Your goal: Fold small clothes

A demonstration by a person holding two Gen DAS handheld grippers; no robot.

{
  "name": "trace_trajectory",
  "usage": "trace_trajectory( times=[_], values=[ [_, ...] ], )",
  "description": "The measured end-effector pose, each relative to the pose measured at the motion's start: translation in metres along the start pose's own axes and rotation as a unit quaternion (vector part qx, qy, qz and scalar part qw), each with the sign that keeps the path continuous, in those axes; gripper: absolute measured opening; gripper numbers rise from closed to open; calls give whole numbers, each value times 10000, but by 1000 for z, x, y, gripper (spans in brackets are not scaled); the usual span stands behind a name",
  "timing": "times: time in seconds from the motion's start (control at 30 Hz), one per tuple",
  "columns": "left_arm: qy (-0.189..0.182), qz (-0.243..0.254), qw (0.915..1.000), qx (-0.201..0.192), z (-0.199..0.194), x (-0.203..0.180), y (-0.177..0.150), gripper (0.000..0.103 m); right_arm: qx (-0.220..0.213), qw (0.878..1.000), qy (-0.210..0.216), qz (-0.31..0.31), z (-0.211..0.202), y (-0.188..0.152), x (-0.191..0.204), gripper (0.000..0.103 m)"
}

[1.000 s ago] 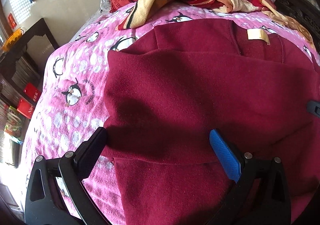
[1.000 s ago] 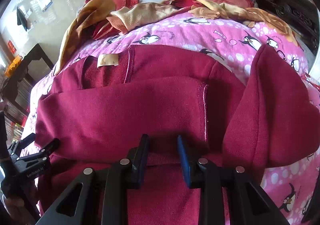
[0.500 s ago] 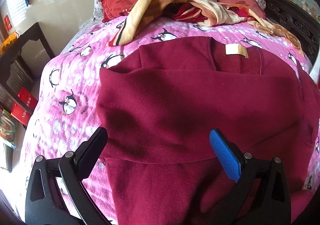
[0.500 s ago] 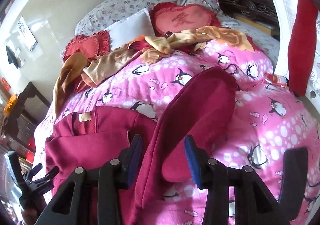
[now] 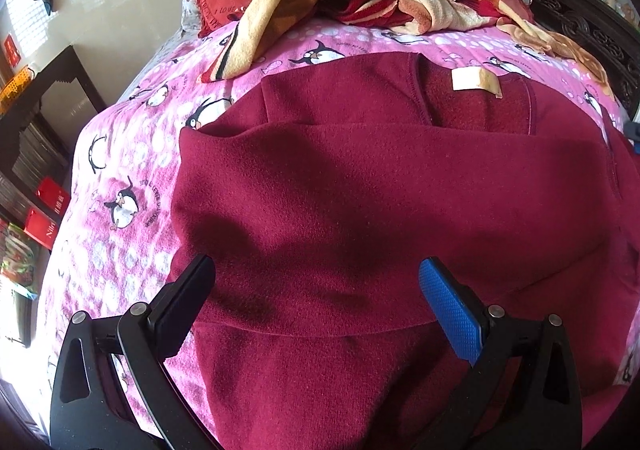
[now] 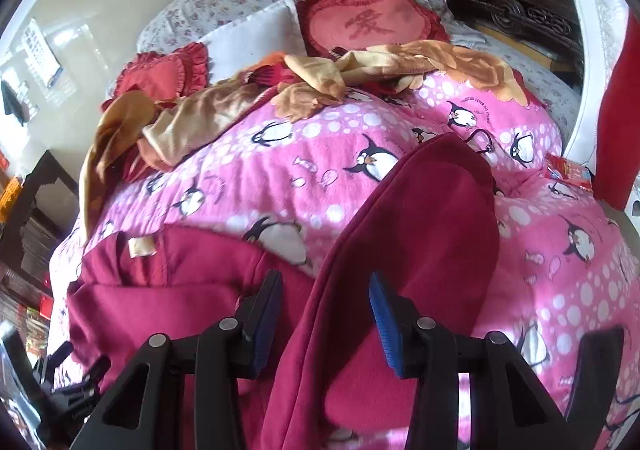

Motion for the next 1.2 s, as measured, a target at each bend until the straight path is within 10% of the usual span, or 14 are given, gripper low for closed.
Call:
trace_trajectory(
  times=[0.77, 0.97, 1.2],
  values=[
    [8, -1, 9999, 155, 20, -3, -1, 102, 442, 9972, -409, 436, 70, 61, -43, 48],
    [-25, -2, 9999, 148, 15, 0, -3, 102, 298, 9984, -450, 139, 62, 51, -48, 7],
    [-154, -255, 9996, 14, -2, 22, -1, 102, -398, 9968, 571, 381, -7, 51, -36, 7]
  ],
)
Point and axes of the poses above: each gripper's, at about its wrist camera, not at the fingertips, and z roughly the way its jaws point, x to its left, y to its top, the point moved 7 cm from there along z, roughly the way its jaws point, and after that the axes turned 1 degree about x, right-handed, at the moved point
